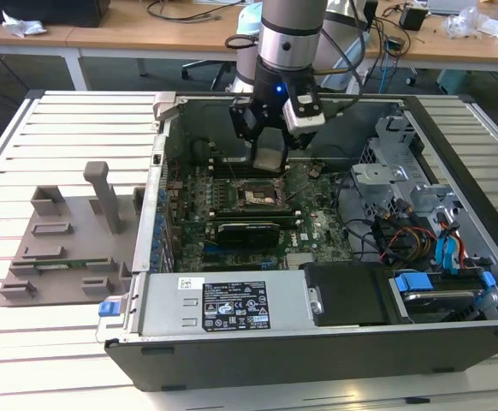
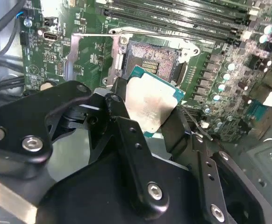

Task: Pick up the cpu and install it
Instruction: 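Place the cpu into insertion slot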

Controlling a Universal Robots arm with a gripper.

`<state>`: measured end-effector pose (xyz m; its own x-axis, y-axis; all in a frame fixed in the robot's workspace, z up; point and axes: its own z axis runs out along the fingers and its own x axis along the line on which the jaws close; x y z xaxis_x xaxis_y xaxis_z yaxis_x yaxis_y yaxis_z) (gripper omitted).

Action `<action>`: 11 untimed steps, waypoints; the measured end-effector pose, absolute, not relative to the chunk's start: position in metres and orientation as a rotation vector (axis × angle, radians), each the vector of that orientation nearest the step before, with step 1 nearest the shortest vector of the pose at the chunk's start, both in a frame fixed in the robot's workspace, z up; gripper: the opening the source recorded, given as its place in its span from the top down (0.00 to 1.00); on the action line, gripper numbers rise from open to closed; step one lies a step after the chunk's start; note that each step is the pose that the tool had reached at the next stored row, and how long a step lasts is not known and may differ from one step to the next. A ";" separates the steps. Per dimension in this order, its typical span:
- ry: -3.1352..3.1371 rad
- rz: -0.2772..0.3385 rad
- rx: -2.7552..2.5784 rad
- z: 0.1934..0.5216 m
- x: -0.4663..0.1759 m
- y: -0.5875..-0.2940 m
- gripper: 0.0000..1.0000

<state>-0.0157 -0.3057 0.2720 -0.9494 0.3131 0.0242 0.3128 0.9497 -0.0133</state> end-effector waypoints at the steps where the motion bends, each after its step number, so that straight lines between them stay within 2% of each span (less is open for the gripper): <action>1: -3.059 0.013 -0.589 0.272 -0.016 -0.306 0.45; 11: -3.014 0.011 -0.785 0.271 -0.016 -0.306 0.45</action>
